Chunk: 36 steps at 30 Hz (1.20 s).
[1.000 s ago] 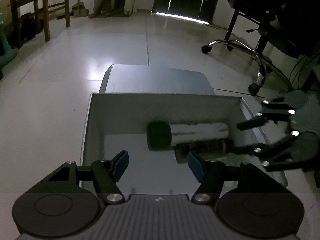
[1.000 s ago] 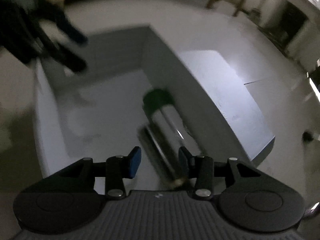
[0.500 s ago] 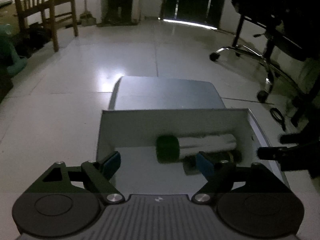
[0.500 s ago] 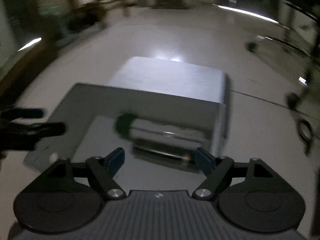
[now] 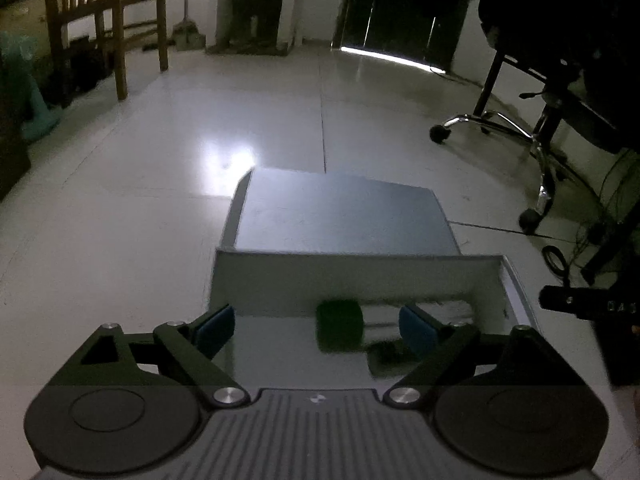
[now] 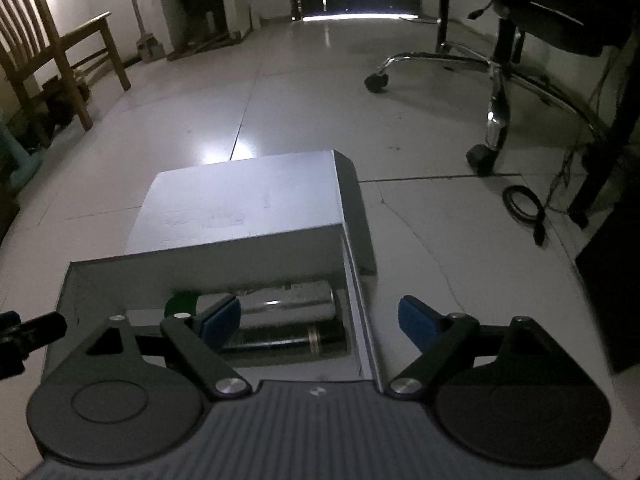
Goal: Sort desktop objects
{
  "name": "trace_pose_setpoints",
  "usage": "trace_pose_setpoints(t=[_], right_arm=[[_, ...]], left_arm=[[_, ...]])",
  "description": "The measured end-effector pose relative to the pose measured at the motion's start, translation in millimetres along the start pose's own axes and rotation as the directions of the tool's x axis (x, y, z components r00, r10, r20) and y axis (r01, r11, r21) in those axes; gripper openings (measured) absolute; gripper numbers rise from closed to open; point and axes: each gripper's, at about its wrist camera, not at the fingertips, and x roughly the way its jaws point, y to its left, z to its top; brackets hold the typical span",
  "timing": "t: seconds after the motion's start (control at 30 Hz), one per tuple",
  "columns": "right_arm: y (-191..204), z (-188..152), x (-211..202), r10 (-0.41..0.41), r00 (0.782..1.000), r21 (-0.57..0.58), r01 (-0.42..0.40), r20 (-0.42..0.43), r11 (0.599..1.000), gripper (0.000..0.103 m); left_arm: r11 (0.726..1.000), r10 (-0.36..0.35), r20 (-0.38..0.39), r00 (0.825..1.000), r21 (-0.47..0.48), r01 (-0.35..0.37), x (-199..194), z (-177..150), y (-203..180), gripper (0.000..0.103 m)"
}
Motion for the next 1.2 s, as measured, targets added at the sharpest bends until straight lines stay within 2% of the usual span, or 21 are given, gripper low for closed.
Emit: trace_pose_setpoints(t=[0.07,0.17,0.43,0.57,0.7,0.87,0.97,1.2], right_arm=[[1,4,7,0.02,1.0,-0.026,-0.02,0.003,0.999,0.089],[5,7,14,0.028,1.0,-0.059,-0.028,0.0,0.998,0.088],[8,31,21,0.075,0.997,-0.026,-0.076,-0.03,0.997,0.088],[10,56,23,0.097,0.995,-0.028,-0.098,-0.036,0.995,0.089],[11,86,29,0.098,0.995,-0.053,-0.098,-0.007,0.994,0.089],[9,120,56,0.092,0.996,-0.057,-0.091,0.007,0.994,0.089],[9,135,78,0.097,0.995,-0.072,-0.097,-0.004,0.993,0.089],[11,150,130,0.1,0.994,-0.082,-0.104,-0.05,0.991,0.089]], left_arm=[[1.0,0.015,0.007,1.0,0.008,-0.015,1,7,3,0.089],[0.999,0.016,-0.007,1.0,-0.034,-0.016,5,17,10,0.089],[0.999,0.034,-0.025,0.999,-0.025,-0.035,12,58,8,0.089],[0.998,0.055,-0.022,0.998,0.011,-0.055,22,86,9,0.089],[0.996,0.082,-0.021,0.996,0.018,-0.082,40,113,13,0.089],[0.993,0.113,-0.03,0.993,0.016,-0.113,71,140,17,0.089],[0.991,0.131,-0.069,0.989,0.028,-0.129,89,148,20,0.089],[0.989,0.146,-0.108,0.983,0.046,-0.142,125,155,23,0.089]])
